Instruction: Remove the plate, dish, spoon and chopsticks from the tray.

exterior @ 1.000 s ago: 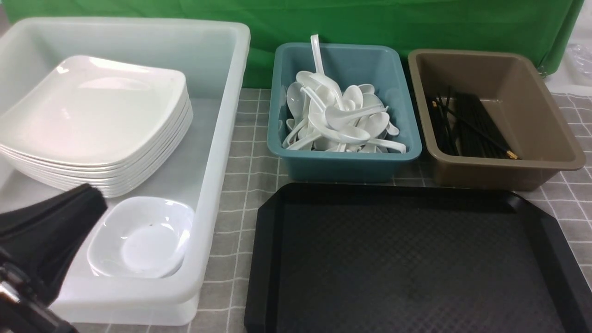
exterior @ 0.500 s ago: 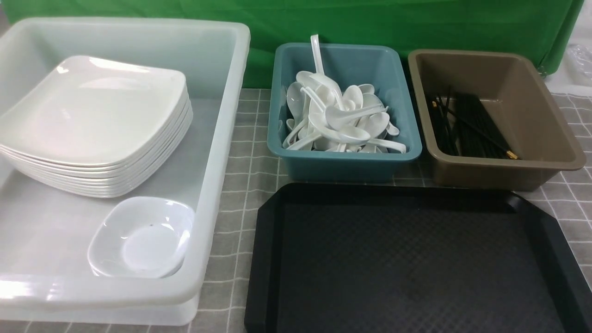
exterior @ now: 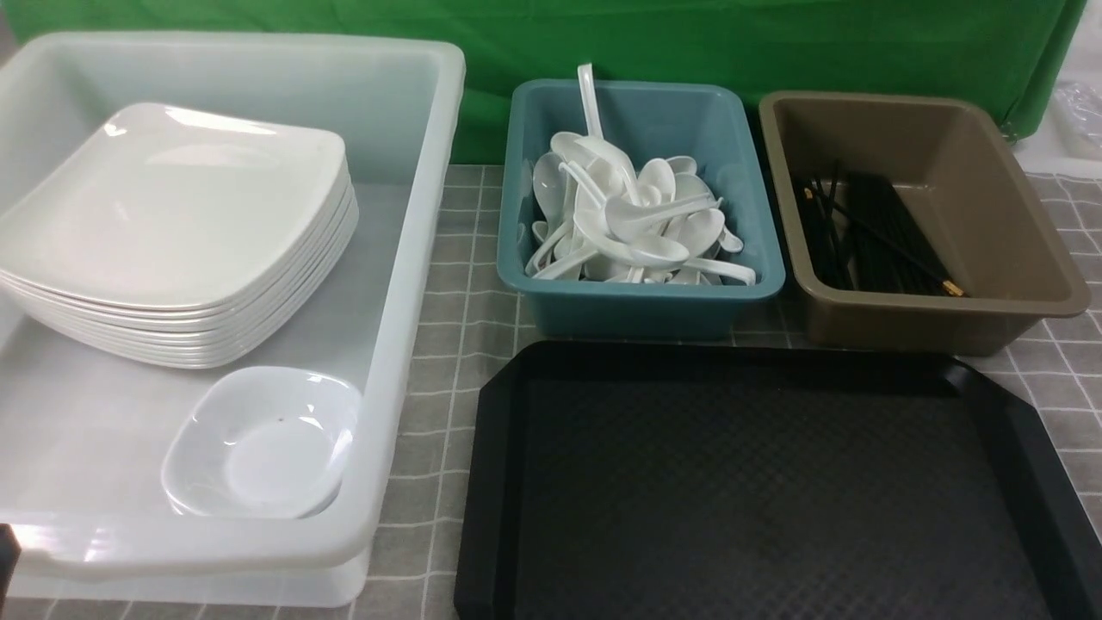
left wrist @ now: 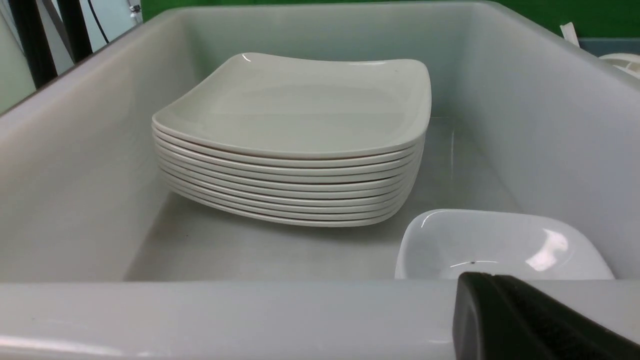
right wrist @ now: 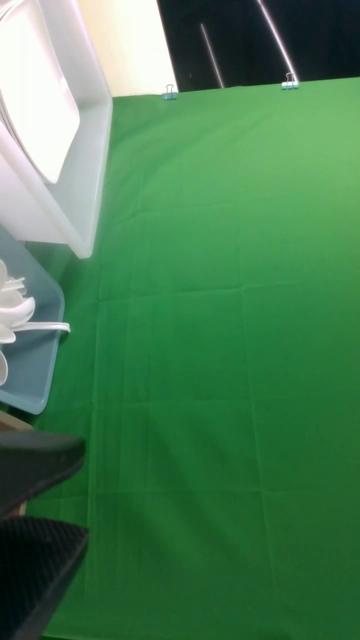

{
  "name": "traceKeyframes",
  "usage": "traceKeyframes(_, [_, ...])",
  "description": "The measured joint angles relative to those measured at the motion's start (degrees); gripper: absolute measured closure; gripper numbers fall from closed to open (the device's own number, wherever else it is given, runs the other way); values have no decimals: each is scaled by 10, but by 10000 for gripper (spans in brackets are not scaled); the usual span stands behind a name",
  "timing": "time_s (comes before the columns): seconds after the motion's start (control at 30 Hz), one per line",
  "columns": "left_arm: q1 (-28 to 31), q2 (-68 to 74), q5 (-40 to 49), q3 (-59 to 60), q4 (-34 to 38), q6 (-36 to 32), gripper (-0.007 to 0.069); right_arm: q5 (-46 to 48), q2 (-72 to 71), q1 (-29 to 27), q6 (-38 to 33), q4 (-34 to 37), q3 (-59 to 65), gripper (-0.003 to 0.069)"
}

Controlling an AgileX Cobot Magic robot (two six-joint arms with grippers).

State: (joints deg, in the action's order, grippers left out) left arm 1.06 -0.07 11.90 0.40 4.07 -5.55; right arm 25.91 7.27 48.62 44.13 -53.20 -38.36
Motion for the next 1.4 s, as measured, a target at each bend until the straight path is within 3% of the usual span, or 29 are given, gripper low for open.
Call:
traceKeyframes(0.77, [0, 0, 0, 0, 0, 0, 622, -5, 0, 0, -7, 11, 0, 424])
traceKeyframes(0.83, [0, 0, 0, 0, 0, 0, 622, -19, 0, 0, -88, 101, 1, 424])
traceKeyframes(0.9, [0, 0, 0, 0, 0, 0, 622, -59, 1, 0, -238, 240, 10, 424])
traceKeyframes(0.93, [0, 0, 0, 0, 0, 0, 622, -59, 1, 0, -238, 240, 10, 424])
traceKeyframes(0.97, [0, 0, 0, 0, 0, 0, 622, -104, 3, 0, -353, 351, 23, 424])
traceKeyframes(1.07, [0, 0, 0, 0, 0, 0, 622, -171, 14, 0, -450, 455, 47, 424])
traceKeyframes(1.4, [0, 0, 0, 0, 0, -1, 622, -208, 52, -3, -458, 501, 84, 422])
